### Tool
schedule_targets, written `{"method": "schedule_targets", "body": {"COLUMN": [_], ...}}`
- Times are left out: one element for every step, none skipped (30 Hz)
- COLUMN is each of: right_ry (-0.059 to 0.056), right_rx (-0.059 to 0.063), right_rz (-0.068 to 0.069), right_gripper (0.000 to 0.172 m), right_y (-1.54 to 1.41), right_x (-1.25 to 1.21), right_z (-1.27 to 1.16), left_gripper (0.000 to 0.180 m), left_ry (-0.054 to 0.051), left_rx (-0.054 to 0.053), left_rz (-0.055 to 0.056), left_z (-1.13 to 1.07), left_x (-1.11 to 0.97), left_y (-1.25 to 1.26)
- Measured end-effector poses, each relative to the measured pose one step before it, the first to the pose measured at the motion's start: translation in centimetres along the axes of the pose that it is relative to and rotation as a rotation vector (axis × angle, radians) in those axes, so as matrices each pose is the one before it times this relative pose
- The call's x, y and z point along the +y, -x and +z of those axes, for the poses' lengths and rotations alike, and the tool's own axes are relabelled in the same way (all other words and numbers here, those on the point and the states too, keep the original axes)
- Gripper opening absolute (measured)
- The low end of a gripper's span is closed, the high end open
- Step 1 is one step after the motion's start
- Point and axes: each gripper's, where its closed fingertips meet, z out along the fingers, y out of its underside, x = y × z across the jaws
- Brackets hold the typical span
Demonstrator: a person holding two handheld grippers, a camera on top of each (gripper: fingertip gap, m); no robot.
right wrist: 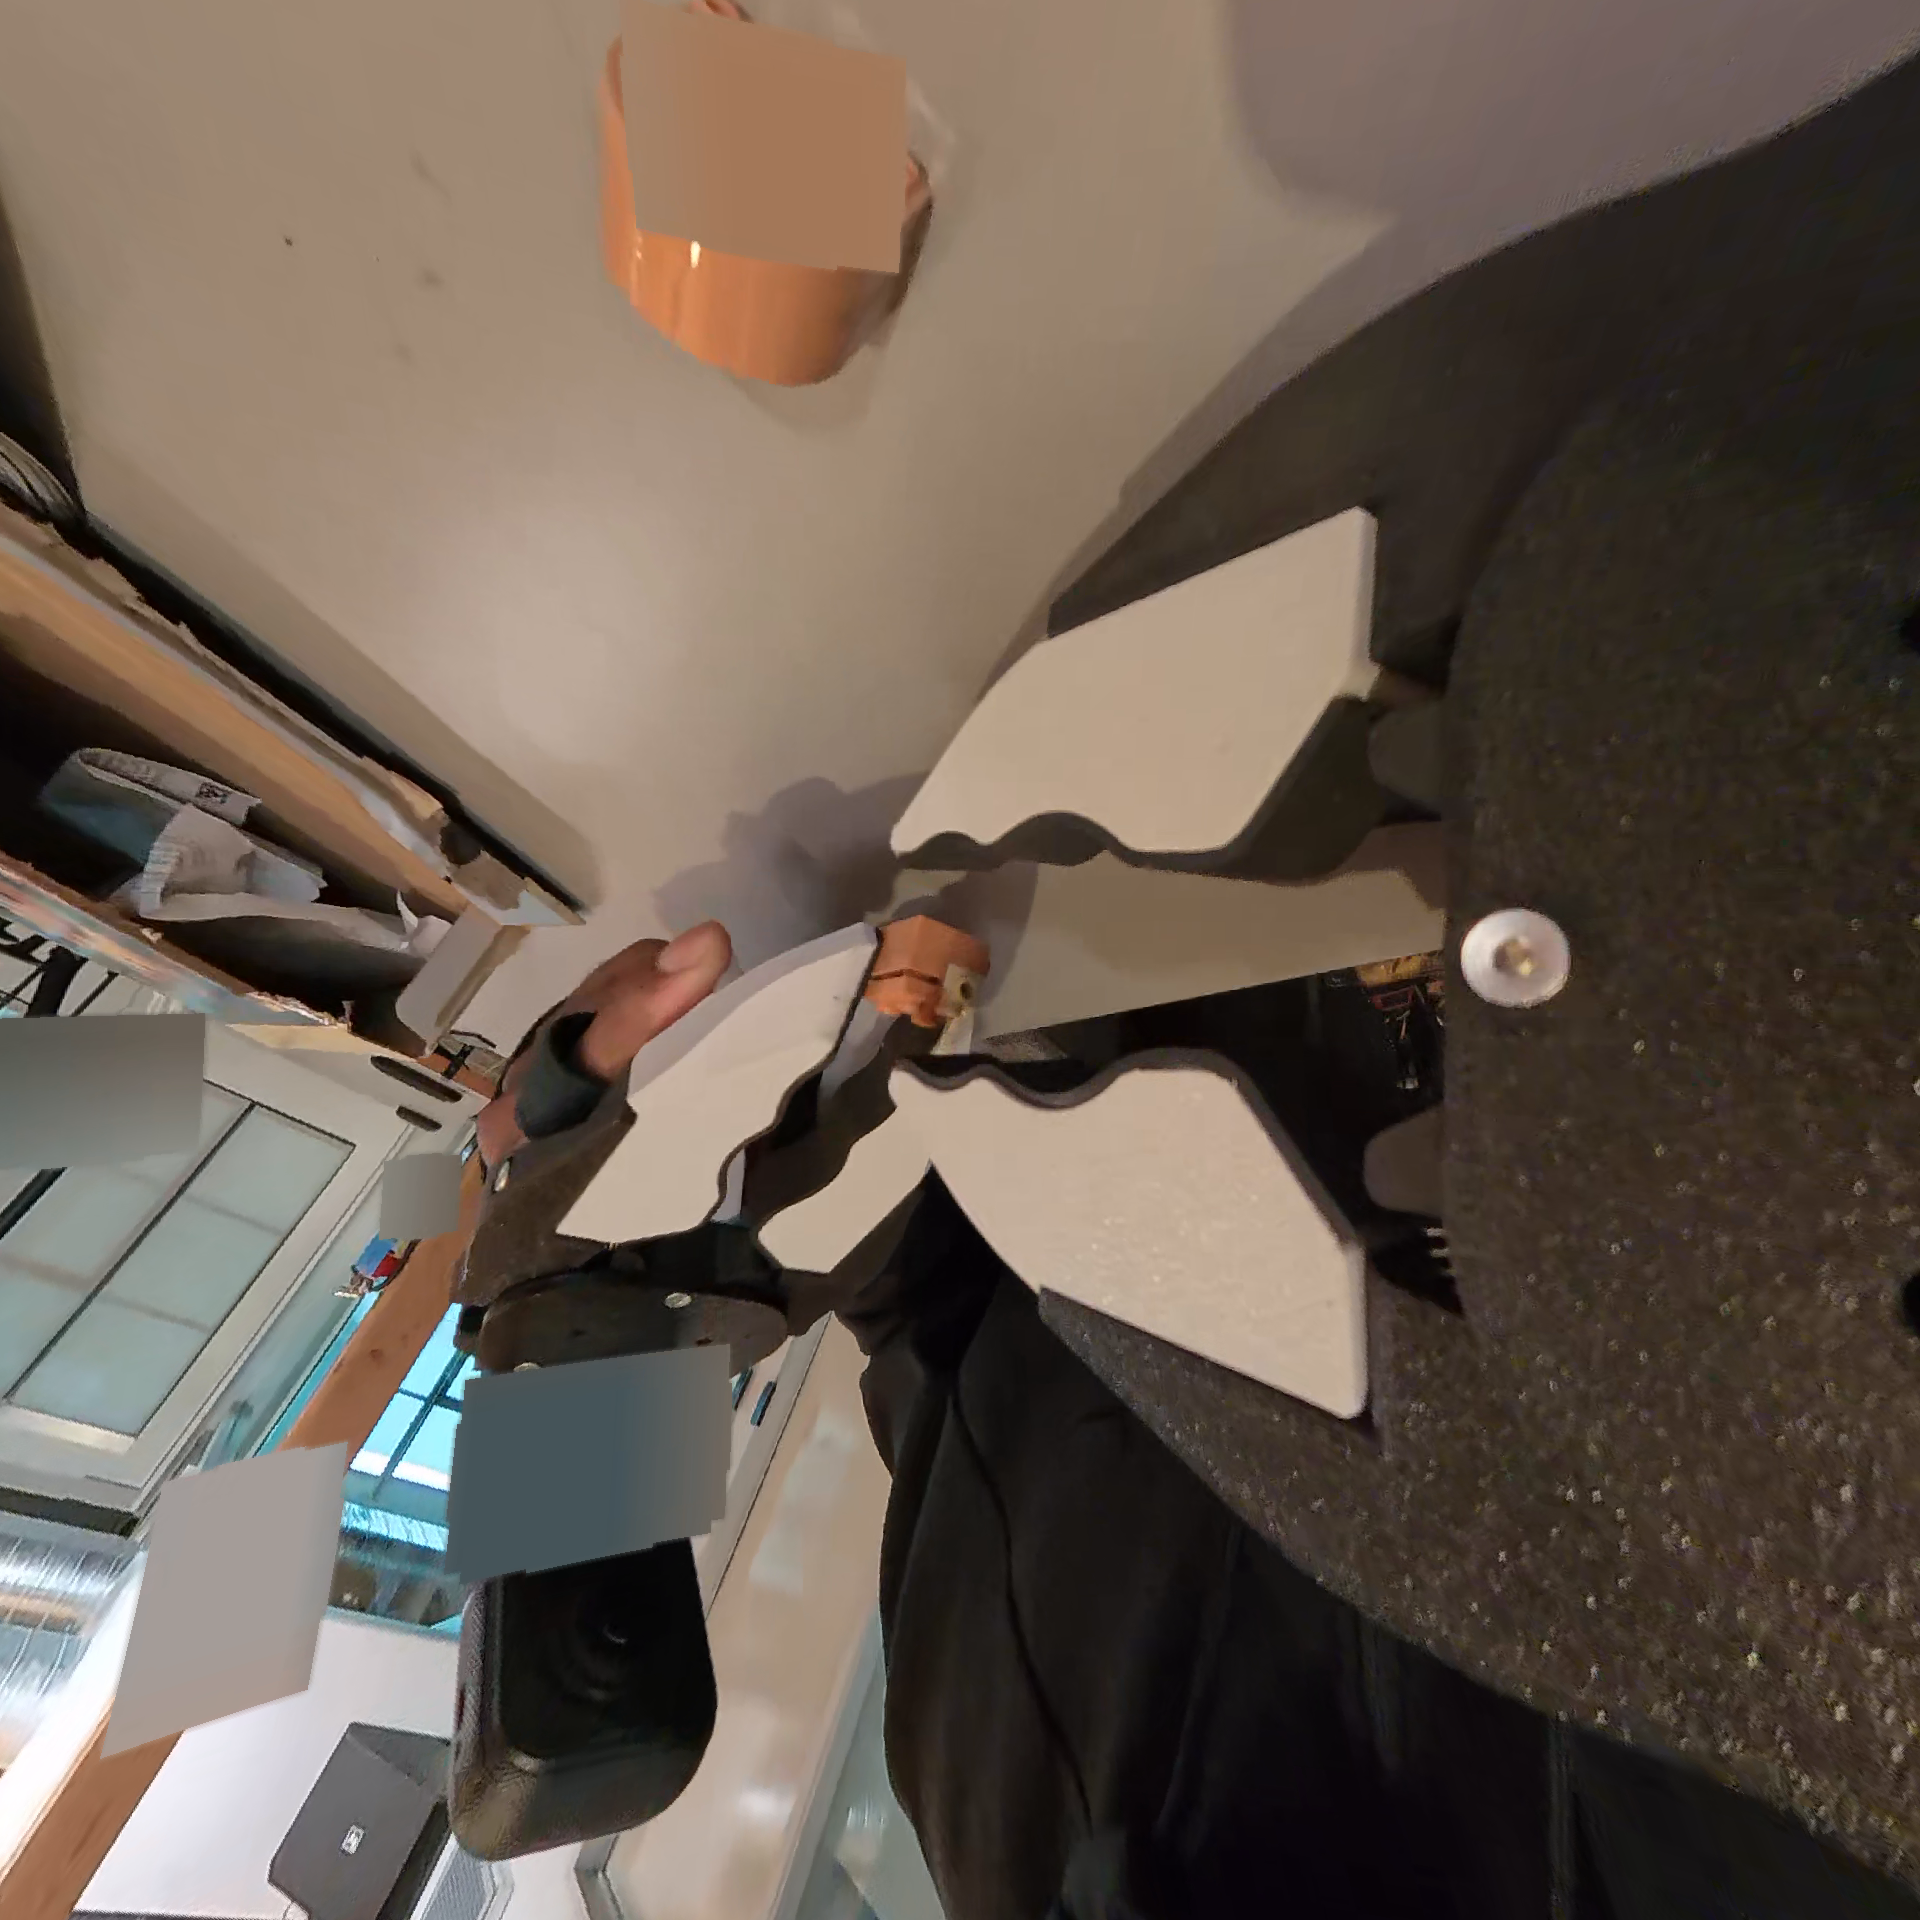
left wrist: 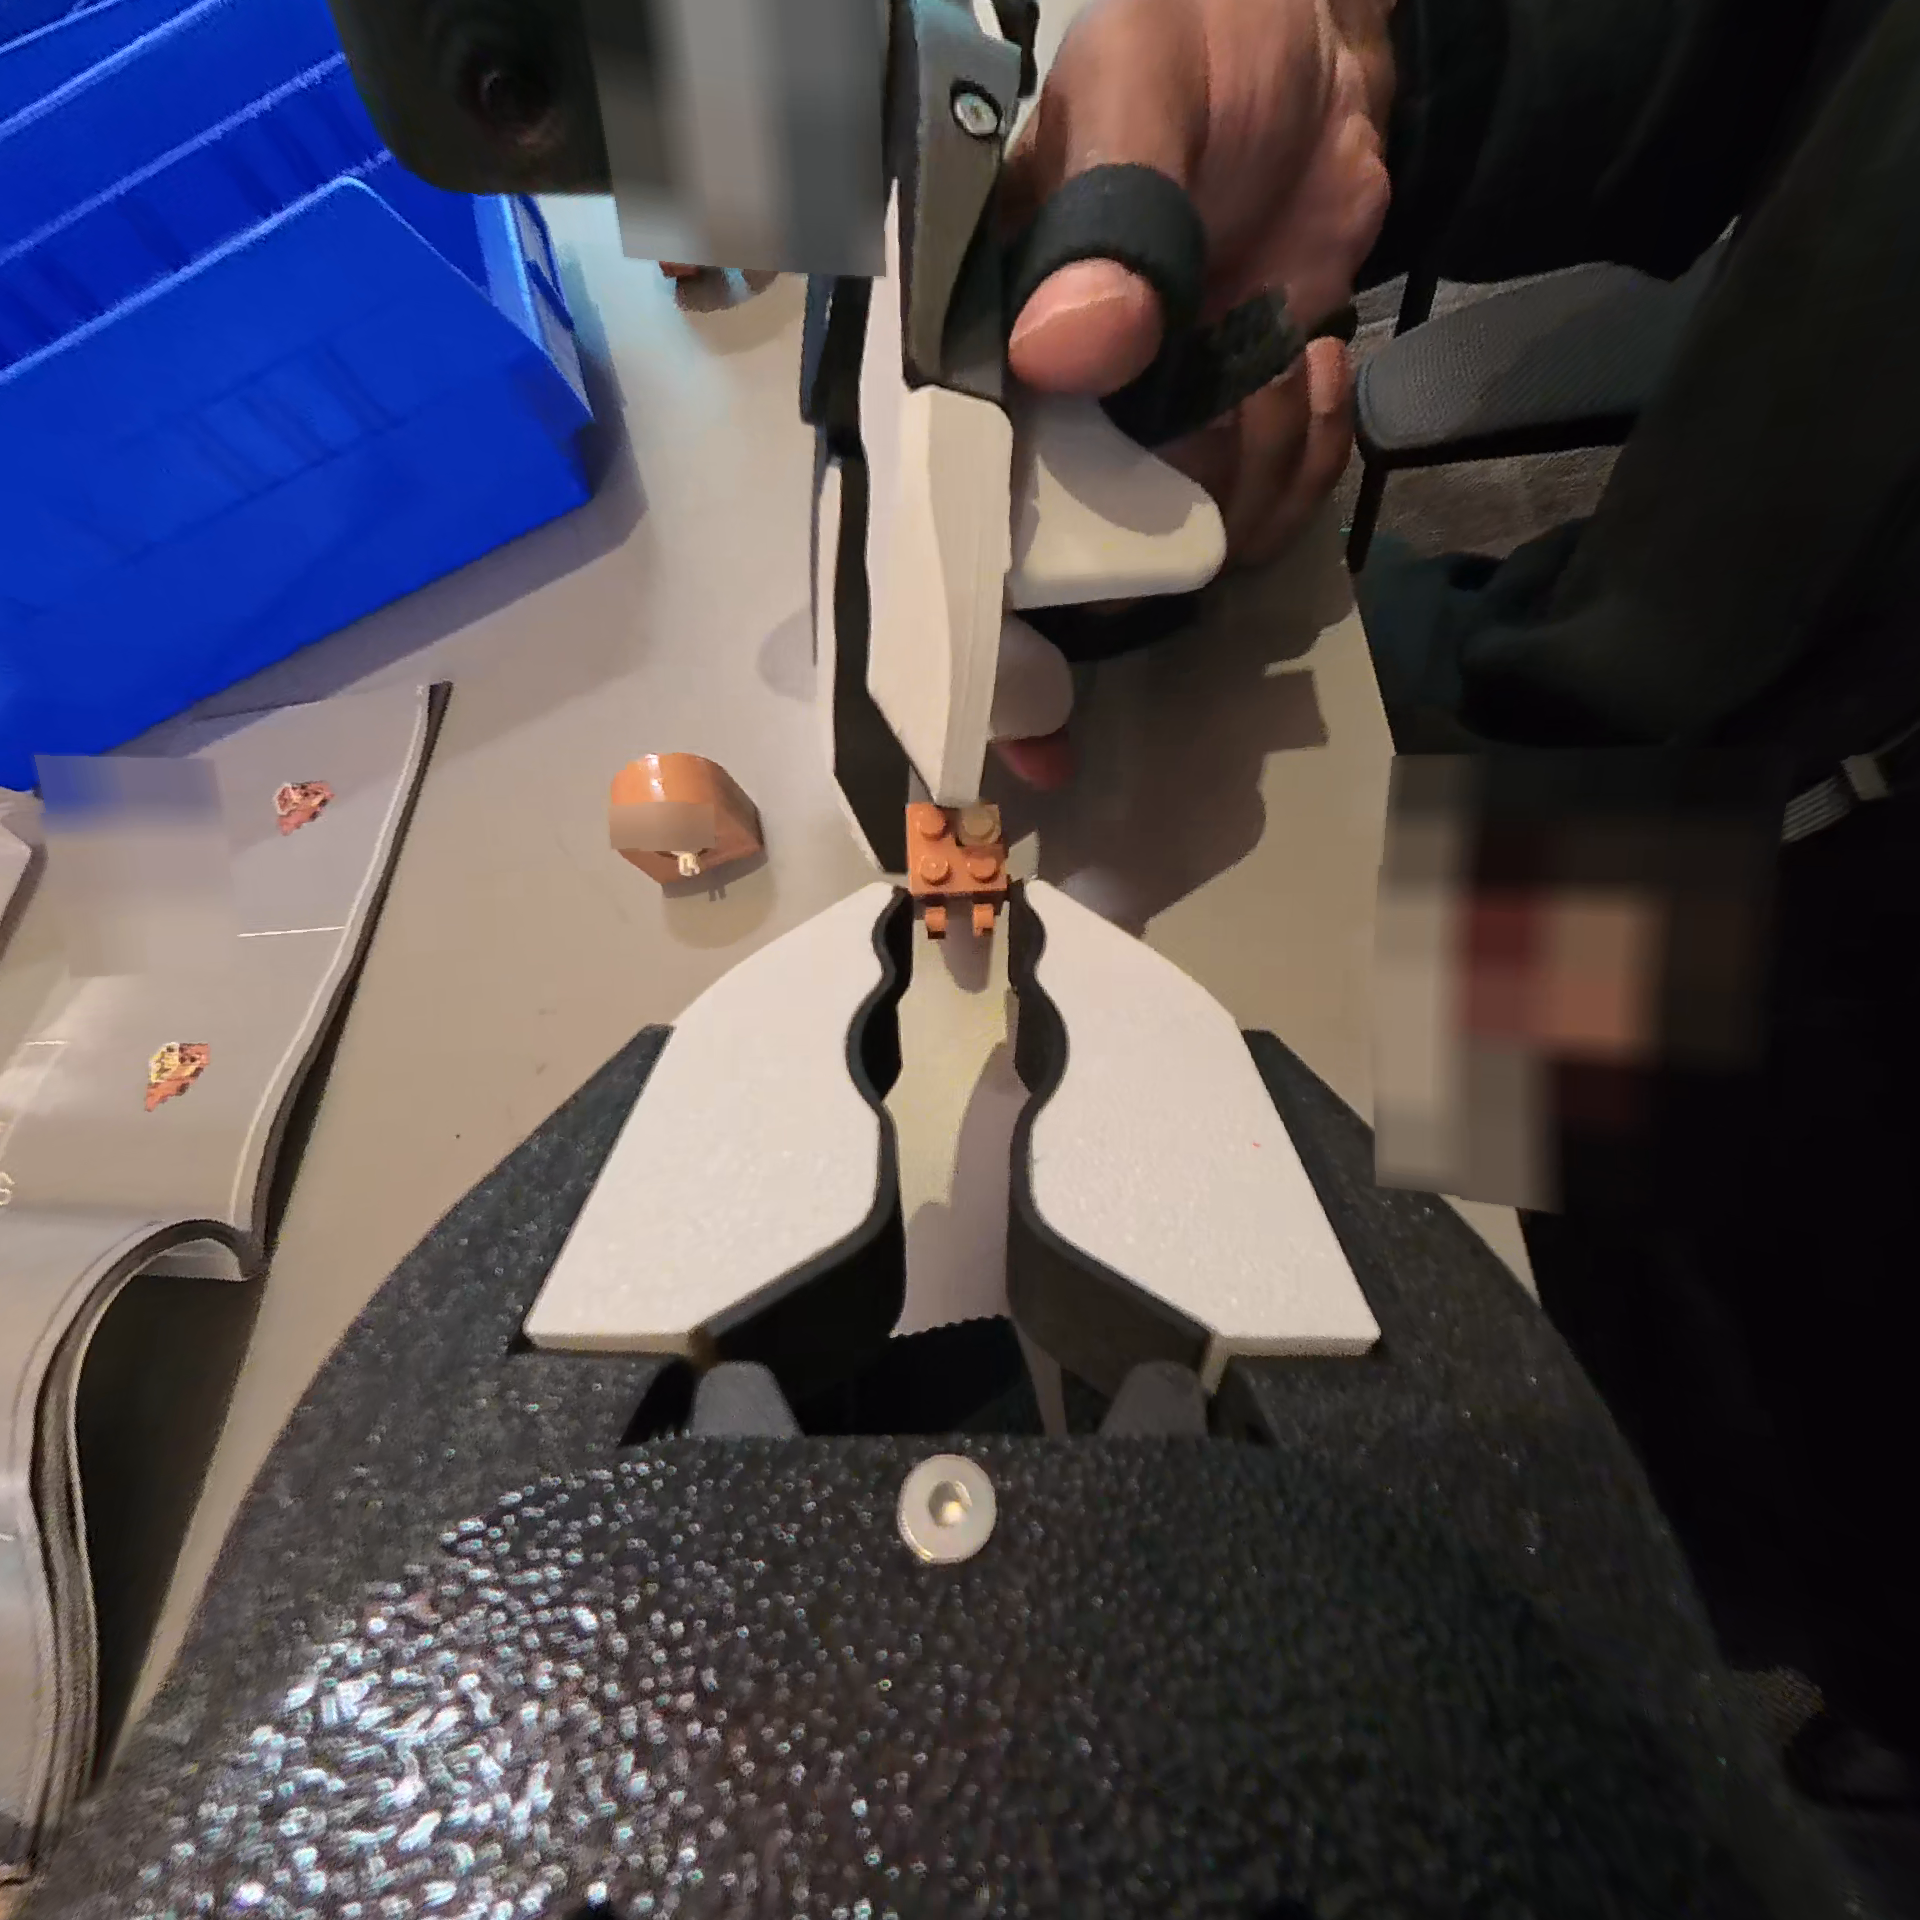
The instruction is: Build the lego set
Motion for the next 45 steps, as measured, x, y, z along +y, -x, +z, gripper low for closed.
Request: {"method": "schedule_targets", "body": {"right_ry": [-0.0004,-0.0021,-0.0009,0.0016,0.0021,0.0026,0.0025,0.0022,0.0014,0.0002,-0.0034,-0.0017,-0.0007,-0.0007,0.0008,0.0015,0.0023,0.0016,-0.001,0.0002,-0.0003,-0.0019,-0.0044,-0.005,-0.004,-0.005,-0.0043,-0.0033,-0.0028,-0.0049,-0.0034,0.001,0.0008,0.0034,0.0043,0.0018,0.0022,-0.0015,-0.0059,-0.0046,-0.004,-0.0044,-0.003,-0.0032,-0.0061], "right_rx": [-0.005,-0.0069,-0.0052,-0.0037,-0.0039,-0.0022,-0.0035,-0.0072,-0.0044,-0.0013,-0.0035,-0.0028,-0.0009,-0.0013,-0.0005,-0.0008,0.0007,-0.0022,-0.0011,0.0012,0.0014,0.0023,0.0014,0.0002,-0.0004,-0.0025,-0.0044,-0.003,0.001,0.0037,0.0047,0.0048,0.0054,0.0083,0.0099,0.0115,0.0108,0.007,0.0046,0.0022,0.0008,0.0,0.0003,-0.0011,-0.0028], "right_rz": [0.0049,0.005,0.0062,0.0061,0.0037,0.0013,0.0016,0.0036,0.0039,0.0027,0.0021,0.003,0.0032,0.0022,0.0008,0.0017,0.0028,0.0013,0.0016,0.0017,-0.0002,-0.0019,-0.0007,-0.0016,-0.0039,-0.0055,-0.0051,-0.0066,-0.0075,-0.0068,-0.0061,-0.007,-0.0097,-0.0126,-0.0134,-0.0132,-0.0124,-0.0095,-0.0051,-0.0051,-0.0042,-0.0005,-0.0035,-0.0049,-0.0059], "right_gripper": [0.033,0.033,0.032,0.032,0.031,0.03,0.03,0.03,0.03,0.029,0.029,0.028,0.027,0.025,0.023,0.022,0.02,0.018,0.017,0.017,0.017,0.017,0.017,0.017,0.016,0.016,0.016,0.016,0.016,0.016,0.016,0.016,0.016,0.016,0.016,0.016,0.016,0.016,0.016,0.016,0.016,0.016,0.016,0.016,0.015], "right_y": [-0.009,0.012,-0.019,-0.01,0.025,0.021,0.033,0.072,0.007,-0.016,0.03,0.008,-0.02,0.006,0.002,0.01,-0.025,0.02,0.019,-0.019,-0.019,-0.027,-0.009,0.019,0.029,0.074,0.091,0.077,0.048,0.001,-0.007,-0.009,-0.01,-0.023,-0.031,-0.063,-0.041,-0.016,0.007,0.028,0.032,0.019,0.015,0.031,0.056], "right_x": [0.002,-0.022,-0.001,0.026,0.022,0.031,0.025,0.025,0.01,-0.017,-0.058,-0.036,-0.017,-0.008,0.011,0.032,0.04,0.026,-0.017,-0.005,-0.003,-0.013,-0.043,-0.05,-0.033,-0.046,-0.039,-0.024,-0.017,-0.05,-0.016,0.04,0.02,0.058,0.07,0.039,0.049,0.0,-0.073,-0.043,-0.042,-0.03,-0.017,-0.026,-0.068], "right_z": [0.039,0.037,0.04,0.058,0.033,0.025,-0.002,-0.001,-0.016,-0.021,-0.025,-0.016,-0.008,-0.01,0.004,0.006,0.007,0.0,-0.02,0.004,0.002,0.0,-0.004,-0.021,-0.011,-0.035,-0.029,-0.033,-0.008,-0.01,-0.001,0.002,-0.001,0.001,0.01,0.013,0.013,0.009,-0.02,-0.012,-0.024,-0.019,-0.029,-0.03,-0.066], "left_gripper": [0.017,0.017,0.017,0.017,0.017,0.017,0.017,0.017,0.017,0.017,0.017,0.017,0.017,0.017,0.017,0.017,0.017,0.017,0.017,0.017,0.017,0.017,0.017,0.017,0.017,0.017,0.017,0.017,0.017,0.017,0.017,0.017,0.017,0.017,0.017,0.017,0.017,0.017,0.017,0.017,0.017,0.017,0.017,0.017,0.017], "left_ry": [0.0002,-0.0015,-0.0012,0.0,0.0031,0.0043,0.0043,0.0024,-0.0019,-0.0043,-0.0024,-0.0003,0.0013,0.0032,0.0034,0.0041,0.0043,0.0059,0.0052,0.004,0.0035,0.0027,0.0011,-0.0003,-0.0018,-0.0035,-0.0037,-0.0017,0.0015,0.0024,0.0031,0.003,0.002,0.0035,0.0046,0.0057,0.0052,0.0024,0.0001,-0.0009,-0.001,-0.0013,-0.0017,-0.0052,-0.0114], "left_rx": [-0.0001,0.002,-0.0004,-0.0009,-0.0018,-0.0044,-0.006,-0.0033,-0.0021,-0.0032,-0.0015,-0.0019,-0.0039,-0.0028,-0.003,-0.0033,-0.0052,-0.0055,-0.0073,-0.005,-0.0046,-0.0044,-0.0051,-0.0043,-0.0026,-0.0035,-0.0042,-0.003,-0.0043,-0.0059,-0.0031,0.0005,-0.0006,0.0005,0.0011,-0.0004,0.0015,0.0004,-0.002,0.0003,0.0004,-0.0007,0.0003,0.0,-0.0016], "left_rz": [0.002,0.0006,0.0016,0.0041,0.0053,0.006,0.0057,0.005,0.0051,0.005,0.005,0.0051,0.0059,0.0064,0.0067,0.0058,0.0057,0.0072,0.0088,0.0083,0.0068,0.0053,0.0048,0.0044,0.0036,0.0049,0.0065,0.0075,0.0096,0.0097,0.0078,0.0066,0.0067,0.0073,0.0068,0.007,0.0055,0.0036,0.0011,0.0,0.0008,-0.0003,-0.0024,-0.0056,-0.0108], "left_z": [0.04,0.039,0.028,0.015,0.011,-0.002,-0.02,-0.035,-0.046,-0.04,-0.03,-0.005,0.024,0.04,0.038,0.038,0.024,0.024,0.01,0.007,0.016,0.015,0.009,0.002,-0.017,-0.028,-0.039,-0.036,-0.012,0.003,0.004,0.011,0.012,0.024,0.028,0.037,0.024,0.0,-0.006,-0.016,-0.02,-0.007,0.007,0.01,-0.002], "left_x": [-0.015,-0.026,-0.034,-0.022,0.023,0.016,0.015,-0.026,-0.078,-0.116,-0.084,-0.047,-0.009,0.003,0.014,0.022,0.022,0.043,0.033,0.017,0.009,0.026,0.003,-0.016,-0.043,-0.066,-0.089,-0.07,-0.029,-0.003,0.005,0.017,0.004,0.022,0.036,0.036,0.038,0.017,-0.019,-0.037,-0.04,-0.03,-0.028,-0.05,-0.094], "left_y": [0.011,-0.017,0.002,0.005,0.002,0.042,0.06,0.024,0.012,0.02,-0.004,0.002,0.021,0.002,-0.005,0.001,0.032,0.039,0.074,0.024,0.016,0.021,0.051,0.038,0.03,0.043,0.036,0.015,0.038,0.044,0.026,-0.023,-0.014,-0.042,-0.037,-0.016,-0.014,0.021,0.064,0.039,0.036,0.034,0.008,0.017,0.056]}}
